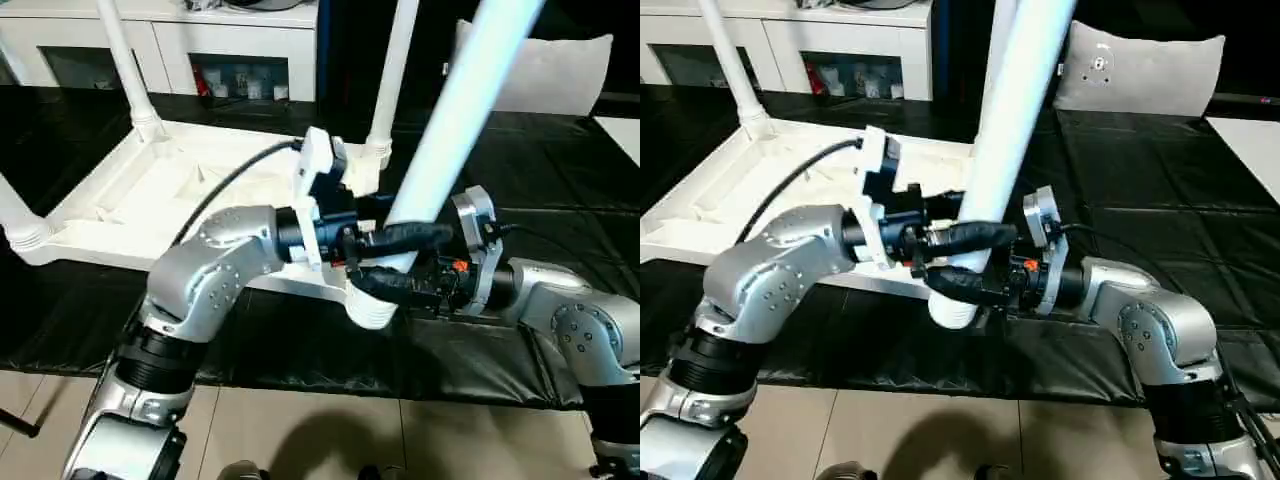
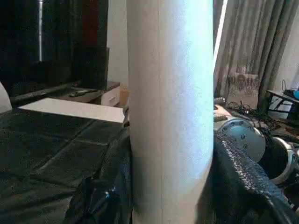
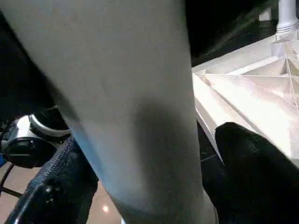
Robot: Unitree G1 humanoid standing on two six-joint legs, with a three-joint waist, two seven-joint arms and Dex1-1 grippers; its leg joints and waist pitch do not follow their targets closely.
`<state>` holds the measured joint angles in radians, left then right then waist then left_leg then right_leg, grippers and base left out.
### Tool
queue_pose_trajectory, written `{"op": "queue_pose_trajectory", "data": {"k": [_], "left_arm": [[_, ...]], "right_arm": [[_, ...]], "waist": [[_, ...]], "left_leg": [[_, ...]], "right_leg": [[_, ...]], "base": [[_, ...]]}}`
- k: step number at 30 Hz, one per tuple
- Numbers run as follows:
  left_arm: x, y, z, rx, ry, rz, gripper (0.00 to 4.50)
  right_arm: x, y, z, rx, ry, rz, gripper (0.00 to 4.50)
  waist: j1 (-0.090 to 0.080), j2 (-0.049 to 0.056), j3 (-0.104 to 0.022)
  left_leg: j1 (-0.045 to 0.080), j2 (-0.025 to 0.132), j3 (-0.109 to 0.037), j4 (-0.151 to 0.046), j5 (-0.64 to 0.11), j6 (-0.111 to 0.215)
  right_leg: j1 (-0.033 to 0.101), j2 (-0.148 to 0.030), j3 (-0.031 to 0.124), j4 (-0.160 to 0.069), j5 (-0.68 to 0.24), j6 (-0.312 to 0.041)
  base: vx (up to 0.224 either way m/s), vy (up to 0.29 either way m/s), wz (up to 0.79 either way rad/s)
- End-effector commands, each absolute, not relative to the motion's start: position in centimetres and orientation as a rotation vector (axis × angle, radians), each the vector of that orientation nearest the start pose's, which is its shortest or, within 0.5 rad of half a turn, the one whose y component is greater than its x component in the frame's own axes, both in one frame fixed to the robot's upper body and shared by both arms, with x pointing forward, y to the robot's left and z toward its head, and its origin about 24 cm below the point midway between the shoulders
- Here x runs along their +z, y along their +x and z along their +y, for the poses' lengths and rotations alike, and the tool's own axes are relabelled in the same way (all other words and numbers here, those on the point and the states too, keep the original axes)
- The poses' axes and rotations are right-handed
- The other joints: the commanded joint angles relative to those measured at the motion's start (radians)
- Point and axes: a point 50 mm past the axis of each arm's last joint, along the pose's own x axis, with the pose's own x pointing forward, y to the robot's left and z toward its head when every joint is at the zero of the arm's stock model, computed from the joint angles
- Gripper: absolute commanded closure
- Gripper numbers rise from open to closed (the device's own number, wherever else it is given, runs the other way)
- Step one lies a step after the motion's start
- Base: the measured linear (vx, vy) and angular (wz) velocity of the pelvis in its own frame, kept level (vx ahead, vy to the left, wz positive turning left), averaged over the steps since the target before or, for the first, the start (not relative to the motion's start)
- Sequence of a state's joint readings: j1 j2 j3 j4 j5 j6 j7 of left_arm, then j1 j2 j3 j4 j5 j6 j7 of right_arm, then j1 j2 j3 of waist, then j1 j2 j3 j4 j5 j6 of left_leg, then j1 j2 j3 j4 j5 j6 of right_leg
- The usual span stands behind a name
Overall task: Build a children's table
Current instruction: Pick table leg
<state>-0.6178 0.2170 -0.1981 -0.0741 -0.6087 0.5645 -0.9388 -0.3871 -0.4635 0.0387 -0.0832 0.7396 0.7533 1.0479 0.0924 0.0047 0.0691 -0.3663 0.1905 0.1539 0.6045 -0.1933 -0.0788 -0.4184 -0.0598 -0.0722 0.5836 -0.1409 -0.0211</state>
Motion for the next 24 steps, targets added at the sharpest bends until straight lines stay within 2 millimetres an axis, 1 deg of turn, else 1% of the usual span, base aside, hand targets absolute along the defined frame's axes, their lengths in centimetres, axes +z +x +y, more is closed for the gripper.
{"op": "queue_pose_trajectory", "data": {"k": [1, 4, 5, 7, 8, 10, 12, 13, 18, 19, 20, 21, 22, 24], "left_arm": [[18.21, 28.15, 5.01, -1.504, -0.136, -0.105, 2.60], [18.23, 28.12, 4.93, -1.506, -0.141, -0.112, 2.60], [18.23, 28.14, 4.89, -1.505, -0.143, -0.112, 2.60], [18.22, 28.15, 4.87, -1.504, -0.143, -0.112, 2.60], [18.22, 28.15, 4.87, -1.504, -0.143, -0.112, 2.60], [18.20, 28.18, 4.79, -1.503, -0.143, -0.114, 2.60], [18.19, 28.18, 4.78, -1.503, -0.143, -0.115, 2.60], [18.18, 28.20, 4.77, -1.503, -0.142, -0.116, 2.60], [18.07, 28.29, 4.78, -1.494, -0.139, -0.103, 2.60], [17.92, 28.49, 4.75, -1.464, -0.149, -0.076, 2.60], [17.92, 28.49, 4.74, -1.463, -0.151, -0.075, 2.60], [17.94, 28.36, 4.69, -1.474, -0.177, -0.065, 2.04], [17.99, 28.22, 4.65, -1.488, -0.199, -0.059, 1.90], [18.02, 28.11, 4.59, -1.495, -0.205, -0.058, 1.84]], "right_arm": [[13.20, 27.26, -13.95, 1.360, 0.312, 0.235, 0.88], [12.99, 27.36, -13.95, 1.356, 0.310, 0.244, 1.31], [12.95, 27.35, -13.91, 1.356, 0.307, 0.248, 1.31], [12.92, 27.34, -13.88, 1.357, 0.306, 0.250, 1.51], [12.92, 27.34, -13.88, 1.357, 0.306, 0.250, 1.51], [12.78, 27.34, -13.89, 1.356, 0.302, 0.260, 1.81], [12.73, 27.35, -13.90, 1.354, 0.300, 0.263, 1.88], [12.64, 27.37, -13.93, 1.353, 0.297, 0.267, 2.06], [12.59, 27.41, -13.94, 1.351, 0.293, 0.270, 2.29], [12.54, 27.43, -13.93, 1.348, 0.291, 0.271, 2.31], [12.54, 27.43, -13.93, 1.347, 0.290, 0.271, 2.33], [12.50, 27.43, -13.90, 1.346, 0.290, 0.271, 2.37], [12.47, 27.43, -13.87, 1.345, 0.289, 0.270, 2.39], [12.45, 27.43, -13.85, 1.344, 0.288, 0.270, 2.43]], "waist": [[0.004, -0.018, -0.074], [0.003, -0.017, -0.073], [0.003, -0.017, -0.073], [0.004, -0.017, -0.074], [0.004, -0.017, -0.074], [0.003, -0.017, -0.074], [0.004, -0.016, -0.074], [0.004, -0.017, -0.074], [0.004, -0.017, -0.074], [0.003, -0.015, -0.075], [0.003, -0.015, -0.075], [0.004, -0.015, -0.076], [0.004, -0.016, -0.075], [0.004, -0.014, -0.075]], "left_leg": [[-0.002, 0.020, 0.005, -0.065, -0.120, 0.048], [-0.002, 0.021, 0.005, -0.065, -0.120, 0.048], [-0.002, 0.021, 0.005, -0.065, -0.120, 0.048], [-0.002, 0.021, 0.005, -0.065, -0.117, 0.048], [-0.002, 0.021, 0.005, -0.065, -0.116, 0.049], [-0.003, 0.021, 0.005, -0.065, -0.117, 0.050], [-0.002, 0.021, 0.005, -0.065, -0.115, 0.050], [-0.003, 0.020, 0.006, -0.064, -0.116, 0.049], [-0.002, 0.020, 0.005, -0.065, -0.120, 0.047], [-0.002, 0.022, 0.005, -0.064, -0.121, 0.046], [-0.002, 0.022, 0.005, -0.064, -0.121, 0.046], [-0.002, 0.021, 0.005, -0.064, -0.117, 0.047], [-0.003, 0.020, 0.005, -0.064, -0.117, 0.048], [-0.003, 0.020, 0.004, -0.064, -0.116, 0.049]], "right_leg": [[0.062, -0.065, 0.034, -0.081, -0.458, -0.077], [0.063, -0.066, 0.034, -0.080, -0.454, -0.079], [0.063, -0.066, 0.034, -0.080, -0.454, -0.079], [0.064, -0.066, 0.035, -0.079, -0.449, -0.081], [0.063, -0.066, 0.035, -0.078, -0.445, -0.083], [0.064, -0.065, 0.035, -0.078, -0.443, -0.085], [0.064, -0.066, 0.035, -0.077, -0.438, -0.087], [0.064, -0.065, 0.035, -0.078, -0.441, -0.086], [0.064, -0.066, 0.034, -0.079, -0.452, -0.081], [0.063, -0.065, 0.035, -0.077, -0.439, -0.088], [0.064, -0.065, 0.034, -0.077, -0.437, -0.089], [0.065, -0.066, 0.034, -0.076, -0.430, -0.093], [0.065, -0.065, 0.034, -0.077, -0.430, -0.095], [0.066, -0.065, 0.034, -0.076, -0.433, -0.094]], "base": [[0.000, 0.000, 0.00], [0.000, 0.000, 0.00], [0.000, 0.000, 0.00], [0.000, 0.000, 0.00], [0.000, 0.000, 0.00], [0.000, 0.000, 0.00], [0.000, 0.000, 0.00], [0.000, 0.000, 0.00], [0.000, 0.000, 0.00], [0.000, 0.000, 0.00], [0.000, 0.000, 0.00], [0.000, 0.000, 0.00], [0.000, 0.000, 0.00], [0.000, 0.000, 0.00]]}}
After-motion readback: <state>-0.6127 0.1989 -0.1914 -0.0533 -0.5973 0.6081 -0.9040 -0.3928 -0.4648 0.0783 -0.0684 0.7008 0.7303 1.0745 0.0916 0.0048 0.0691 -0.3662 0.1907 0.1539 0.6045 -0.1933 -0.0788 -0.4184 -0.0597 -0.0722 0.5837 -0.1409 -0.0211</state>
